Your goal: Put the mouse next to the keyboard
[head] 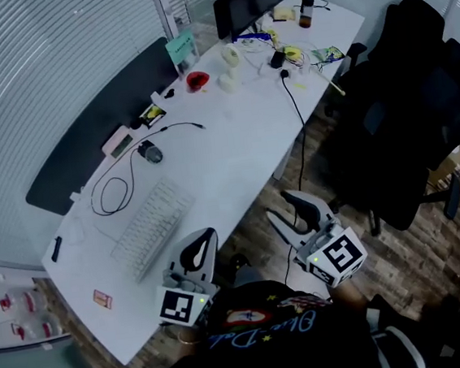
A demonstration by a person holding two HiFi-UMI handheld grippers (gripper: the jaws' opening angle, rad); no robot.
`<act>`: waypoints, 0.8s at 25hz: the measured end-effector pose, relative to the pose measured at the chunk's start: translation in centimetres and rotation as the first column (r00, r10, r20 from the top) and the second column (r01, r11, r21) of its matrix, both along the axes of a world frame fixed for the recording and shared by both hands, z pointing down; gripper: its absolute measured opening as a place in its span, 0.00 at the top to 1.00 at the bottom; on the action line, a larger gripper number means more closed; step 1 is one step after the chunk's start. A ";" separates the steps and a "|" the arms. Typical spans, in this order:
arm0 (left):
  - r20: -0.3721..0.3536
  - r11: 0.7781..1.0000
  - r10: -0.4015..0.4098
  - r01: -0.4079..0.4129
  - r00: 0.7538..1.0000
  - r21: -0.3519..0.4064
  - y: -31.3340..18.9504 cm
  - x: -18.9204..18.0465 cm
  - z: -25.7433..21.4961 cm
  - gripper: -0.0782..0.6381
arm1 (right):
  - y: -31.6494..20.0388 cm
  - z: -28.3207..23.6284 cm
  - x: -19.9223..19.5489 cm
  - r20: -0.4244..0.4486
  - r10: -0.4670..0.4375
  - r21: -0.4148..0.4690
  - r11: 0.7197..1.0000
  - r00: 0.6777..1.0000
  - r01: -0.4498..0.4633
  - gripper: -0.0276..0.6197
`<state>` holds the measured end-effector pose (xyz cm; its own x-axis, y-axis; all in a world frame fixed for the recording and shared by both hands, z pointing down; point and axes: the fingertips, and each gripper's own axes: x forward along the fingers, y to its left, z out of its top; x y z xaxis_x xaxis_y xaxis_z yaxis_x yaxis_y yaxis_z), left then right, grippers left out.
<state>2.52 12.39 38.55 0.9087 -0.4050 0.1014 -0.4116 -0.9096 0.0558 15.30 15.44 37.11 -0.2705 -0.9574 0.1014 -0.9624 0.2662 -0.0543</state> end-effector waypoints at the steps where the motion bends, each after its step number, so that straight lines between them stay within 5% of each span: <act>1: -0.002 1.000 -0.006 0.006 1.000 0.001 -0.9 -0.2 0.0 0.89 | -0.9 -0.1 -0.3 0.001 -0.008 -0.002 1.000 1.000 0.008 0.73; 20: -0.001 0.974 -0.225 0.225 0.974 -0.013 -10.1 -8.1 1.2 0.89 | -13.5 1.0 -6.2 -0.025 -0.186 -0.041 0.982 0.982 0.185 0.70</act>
